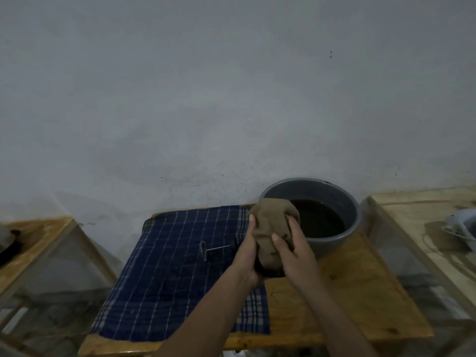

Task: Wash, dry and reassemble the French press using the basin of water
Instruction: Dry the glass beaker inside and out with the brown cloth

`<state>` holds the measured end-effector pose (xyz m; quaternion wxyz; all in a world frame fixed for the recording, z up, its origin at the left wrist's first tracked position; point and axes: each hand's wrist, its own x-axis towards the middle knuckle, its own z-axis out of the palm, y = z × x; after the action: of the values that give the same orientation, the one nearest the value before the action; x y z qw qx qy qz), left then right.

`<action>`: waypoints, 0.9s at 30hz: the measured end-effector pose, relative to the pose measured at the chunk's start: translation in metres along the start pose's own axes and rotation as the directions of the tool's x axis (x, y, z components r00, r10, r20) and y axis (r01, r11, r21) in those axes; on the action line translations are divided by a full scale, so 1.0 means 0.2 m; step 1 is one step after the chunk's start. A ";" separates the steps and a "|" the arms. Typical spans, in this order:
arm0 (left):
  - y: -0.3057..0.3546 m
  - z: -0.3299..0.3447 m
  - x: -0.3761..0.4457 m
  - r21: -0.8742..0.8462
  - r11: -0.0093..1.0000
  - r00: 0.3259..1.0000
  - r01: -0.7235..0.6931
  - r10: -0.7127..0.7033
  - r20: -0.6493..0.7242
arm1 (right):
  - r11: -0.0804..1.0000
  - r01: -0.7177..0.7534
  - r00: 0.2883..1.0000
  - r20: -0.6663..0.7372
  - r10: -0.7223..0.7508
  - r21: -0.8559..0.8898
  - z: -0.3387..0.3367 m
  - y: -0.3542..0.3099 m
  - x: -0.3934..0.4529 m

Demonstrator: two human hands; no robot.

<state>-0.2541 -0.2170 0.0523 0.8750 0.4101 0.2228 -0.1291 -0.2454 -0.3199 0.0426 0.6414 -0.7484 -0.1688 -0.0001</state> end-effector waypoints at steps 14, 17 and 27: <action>0.03 -0.04 -0.02 -0.057 0.998 0.998 0.000 0.004 0.060 | 0.954 -0.150 0.986 0.108 0.126 0.259 -0.06 -0.06 0.09; 0.04 -0.06 -0.02 -0.036 0.999 1.000 0.005 -0.004 0.025 | 0.940 -0.175 0.976 0.180 0.126 0.293 -0.07 -0.03 0.02; 0.03 -0.04 -0.06 0.016 0.999 0.983 0.033 -0.036 0.179 | 0.976 -0.079 0.994 -0.057 0.093 0.203 -0.07 -0.06 0.24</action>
<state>-0.2648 -0.2065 0.0575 0.8863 0.3987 0.1496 -0.1821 -0.2009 -0.3200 0.0679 0.7181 -0.6863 -0.1140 0.0198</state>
